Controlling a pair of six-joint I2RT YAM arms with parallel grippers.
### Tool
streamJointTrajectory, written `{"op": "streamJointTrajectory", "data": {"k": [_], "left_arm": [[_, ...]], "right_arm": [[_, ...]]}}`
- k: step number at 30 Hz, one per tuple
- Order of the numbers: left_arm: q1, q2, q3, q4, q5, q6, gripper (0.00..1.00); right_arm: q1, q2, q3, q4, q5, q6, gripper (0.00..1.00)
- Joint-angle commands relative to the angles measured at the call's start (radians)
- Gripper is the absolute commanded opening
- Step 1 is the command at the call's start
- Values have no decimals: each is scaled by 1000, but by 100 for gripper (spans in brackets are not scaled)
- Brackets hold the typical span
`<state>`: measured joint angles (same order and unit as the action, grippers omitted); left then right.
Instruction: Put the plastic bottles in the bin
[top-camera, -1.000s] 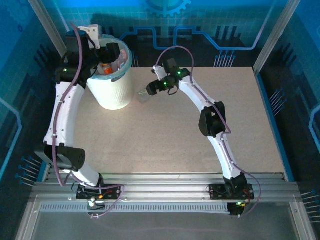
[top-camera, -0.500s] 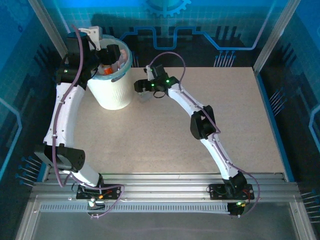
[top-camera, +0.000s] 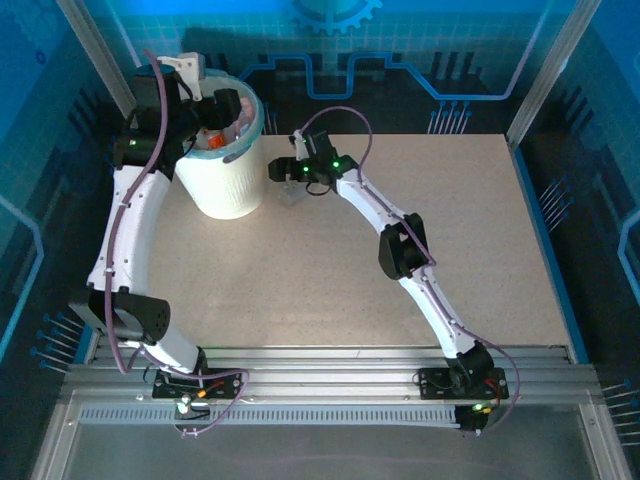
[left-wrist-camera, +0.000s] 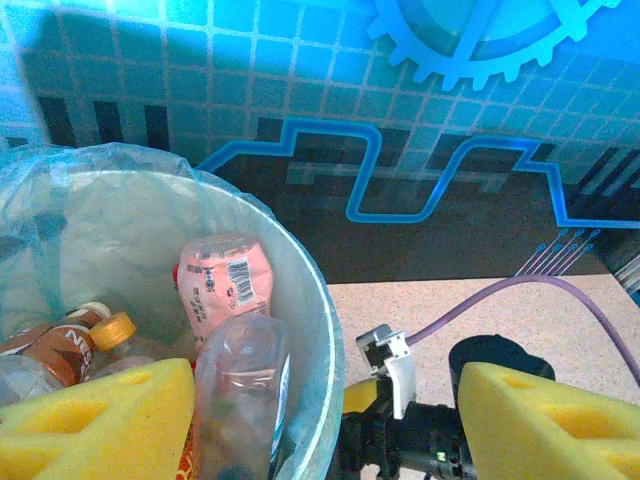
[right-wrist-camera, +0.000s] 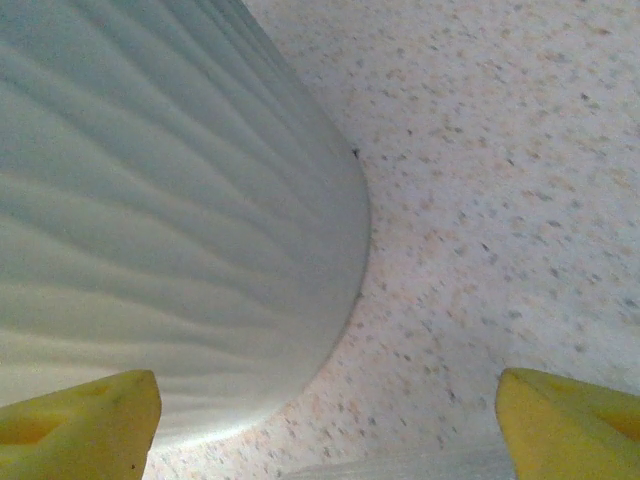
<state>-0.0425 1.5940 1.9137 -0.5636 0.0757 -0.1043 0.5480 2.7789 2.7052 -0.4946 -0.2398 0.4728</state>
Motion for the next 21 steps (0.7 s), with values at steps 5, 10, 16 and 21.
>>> {"op": "streamJointTrajectory", "data": {"k": [5,10,16,21], "left_arm": [[-5,-51,-31,27,5,-5,72],[-5,-68,-43,34,5,-11,72],[-5,-82,-47,25,21,0,73],[-5,-83,-48,29,28,-10,73]], "right_arm": [[-11,-210,-214,-295,71,-125,89],[-10,-319,-276,-335,125,-166,89],[-11,-474,-394,-337,239,-124,93],[-6,-560,-584,-246,387,15,100]]}}
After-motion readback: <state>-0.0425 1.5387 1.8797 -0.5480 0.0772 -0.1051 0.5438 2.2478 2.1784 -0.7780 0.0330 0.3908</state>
